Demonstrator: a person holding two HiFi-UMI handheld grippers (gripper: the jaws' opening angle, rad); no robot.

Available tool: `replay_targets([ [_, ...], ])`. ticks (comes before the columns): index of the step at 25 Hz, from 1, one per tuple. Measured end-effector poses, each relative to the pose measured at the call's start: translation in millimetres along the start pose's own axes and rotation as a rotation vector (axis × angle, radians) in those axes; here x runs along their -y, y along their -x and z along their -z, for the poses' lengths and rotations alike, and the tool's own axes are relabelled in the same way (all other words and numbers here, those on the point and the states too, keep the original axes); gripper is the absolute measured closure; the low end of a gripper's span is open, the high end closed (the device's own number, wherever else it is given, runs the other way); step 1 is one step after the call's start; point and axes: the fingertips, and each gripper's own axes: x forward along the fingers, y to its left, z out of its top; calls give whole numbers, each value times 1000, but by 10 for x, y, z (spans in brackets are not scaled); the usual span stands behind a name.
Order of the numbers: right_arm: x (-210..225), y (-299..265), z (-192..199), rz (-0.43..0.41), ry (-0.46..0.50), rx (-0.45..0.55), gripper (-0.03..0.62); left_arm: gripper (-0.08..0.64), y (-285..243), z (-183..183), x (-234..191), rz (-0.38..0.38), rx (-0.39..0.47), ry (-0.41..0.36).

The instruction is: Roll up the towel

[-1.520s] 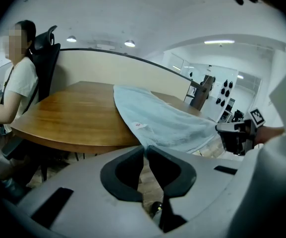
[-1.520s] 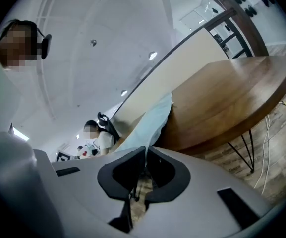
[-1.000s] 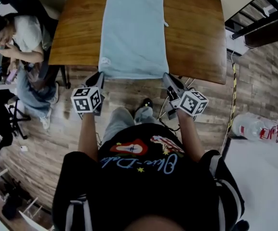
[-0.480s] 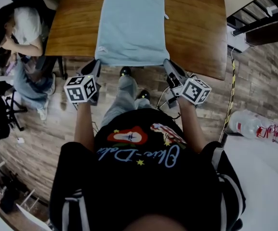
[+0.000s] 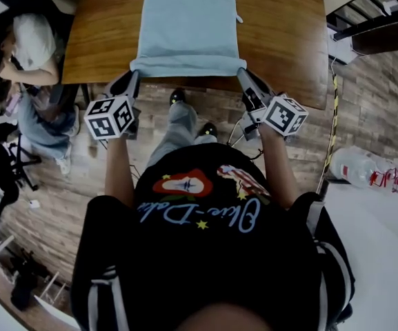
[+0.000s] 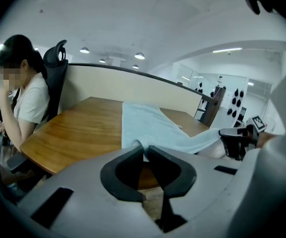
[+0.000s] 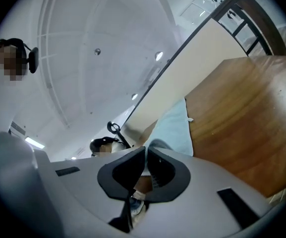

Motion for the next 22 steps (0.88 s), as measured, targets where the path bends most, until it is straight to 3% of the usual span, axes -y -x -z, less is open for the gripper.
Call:
replay_targets([
  [4,73,-117,-81,29,4,3,580,525,-173,-122,-55,19,-7,-50],
  [8,131,-264,-185,49,4,5,580,525,-352,-240,-143,39,-10,-49],
  [14,215,-464,-204,85,69,-40,580,525,-598,-255,-276,37,-32,-96],
  [22,462,-545,38,160,111,-138,578,525,-795,72,-340,22,-197,-305],
])
